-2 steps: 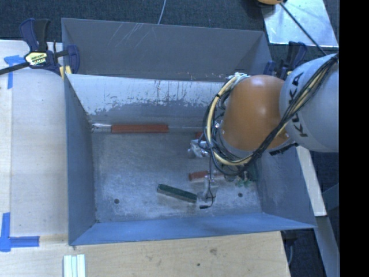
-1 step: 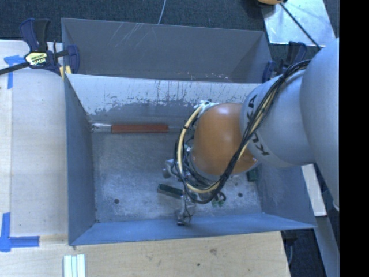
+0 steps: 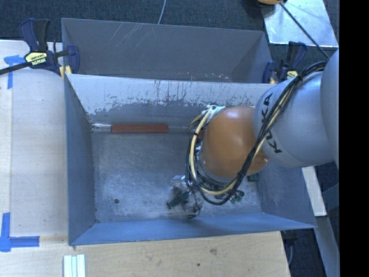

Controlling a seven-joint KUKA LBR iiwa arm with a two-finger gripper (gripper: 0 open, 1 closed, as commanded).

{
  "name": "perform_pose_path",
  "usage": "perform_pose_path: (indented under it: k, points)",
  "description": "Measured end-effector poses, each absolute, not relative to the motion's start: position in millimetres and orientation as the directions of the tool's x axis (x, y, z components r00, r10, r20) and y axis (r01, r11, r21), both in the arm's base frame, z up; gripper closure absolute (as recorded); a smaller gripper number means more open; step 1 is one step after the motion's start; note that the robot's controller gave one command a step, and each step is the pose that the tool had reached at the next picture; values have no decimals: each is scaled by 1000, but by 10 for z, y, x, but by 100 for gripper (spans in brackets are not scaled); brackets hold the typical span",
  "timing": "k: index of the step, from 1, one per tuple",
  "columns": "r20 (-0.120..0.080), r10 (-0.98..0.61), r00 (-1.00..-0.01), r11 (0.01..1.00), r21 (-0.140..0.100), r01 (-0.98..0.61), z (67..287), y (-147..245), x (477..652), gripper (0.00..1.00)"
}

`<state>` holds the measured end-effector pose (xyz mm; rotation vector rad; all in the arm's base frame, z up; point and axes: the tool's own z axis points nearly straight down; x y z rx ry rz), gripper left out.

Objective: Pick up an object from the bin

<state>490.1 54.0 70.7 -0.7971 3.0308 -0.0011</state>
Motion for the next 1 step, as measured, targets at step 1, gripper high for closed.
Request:
perform_pose_path:
  k: [1]
  points:
    - [6,-511,-860,860,3,-511,1103,604,4943,100]
